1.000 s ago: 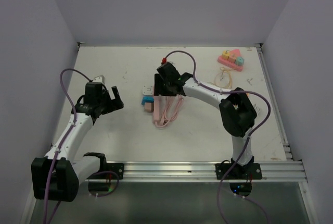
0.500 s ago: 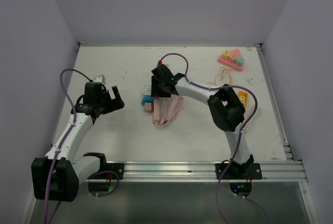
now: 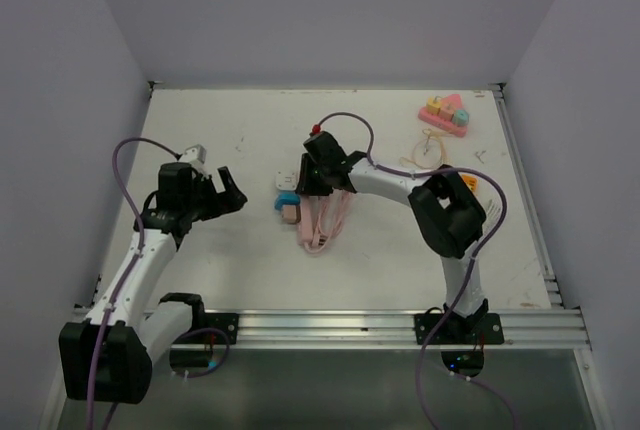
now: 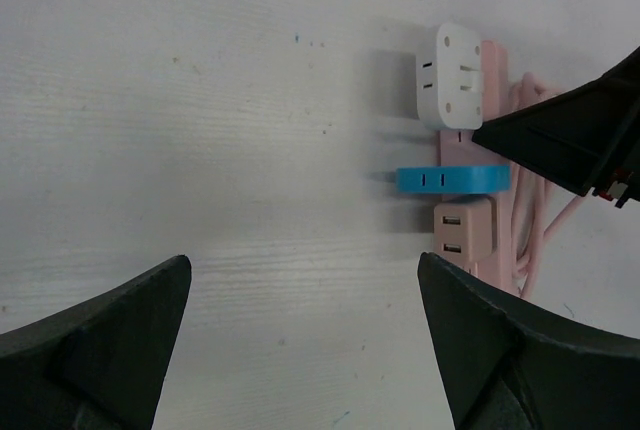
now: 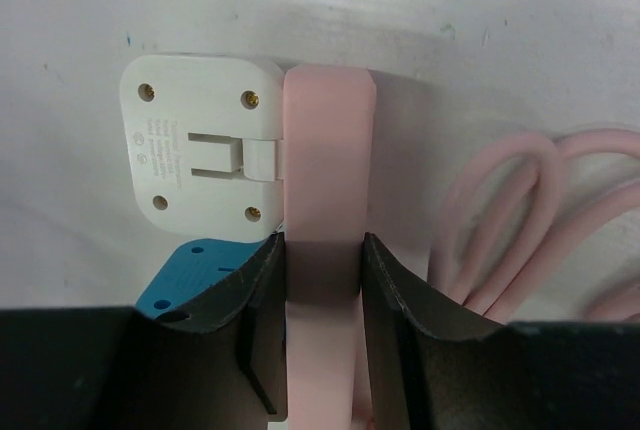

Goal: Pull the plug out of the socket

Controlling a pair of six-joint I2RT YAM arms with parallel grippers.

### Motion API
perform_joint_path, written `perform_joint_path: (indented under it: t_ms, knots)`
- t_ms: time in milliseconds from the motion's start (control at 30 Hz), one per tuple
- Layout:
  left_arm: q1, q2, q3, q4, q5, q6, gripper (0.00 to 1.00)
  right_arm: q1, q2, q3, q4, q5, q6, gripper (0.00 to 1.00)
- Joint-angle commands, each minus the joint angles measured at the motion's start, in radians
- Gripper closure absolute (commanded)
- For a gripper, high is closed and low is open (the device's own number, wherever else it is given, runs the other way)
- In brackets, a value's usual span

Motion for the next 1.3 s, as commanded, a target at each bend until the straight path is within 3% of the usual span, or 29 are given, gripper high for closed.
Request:
perform_joint_path:
  t_ms: [0, 233, 433, 667, 900, 1267]
  knots:
    - [0.008, -0.069, -0.031, 0.1, 0.117, -0.019, 0.0, -0.023, -0.153, -0.092, 0.183, -0.136, 0.078, 1.0]
    - [0.005, -0.19, -0.189, 0.278, 0.387, -0.145, 0.01, -0.077, -0.283, -0.246, 0.388, -0.284, 0.172, 1.0]
    - [-0.023, -0.227, -0.297, 0.495, 0.485, -0.278, 0.0, -0.117, -0.34, -0.33, 0.634, -0.403, 0.305, 1.0]
    - [-0.201, -0.18, -0.352, 0.762, 0.464, -0.361, 0.0, -0.123, -0.38, -0.359, 0.839, -0.494, 0.409, 1.0]
    - [-0.213, -0.184, -0.432, 0.988, 0.487, -0.481, 0.0, -0.133, -0.412, -0.382, 1.014, -0.575, 0.491, 1.0]
    - [-0.233, -0.183, -0.476, 1.256, 0.499, -0.622, 0.03, -0.134, -0.42, -0.427, 1.117, -0.585, 0.543, 1.0]
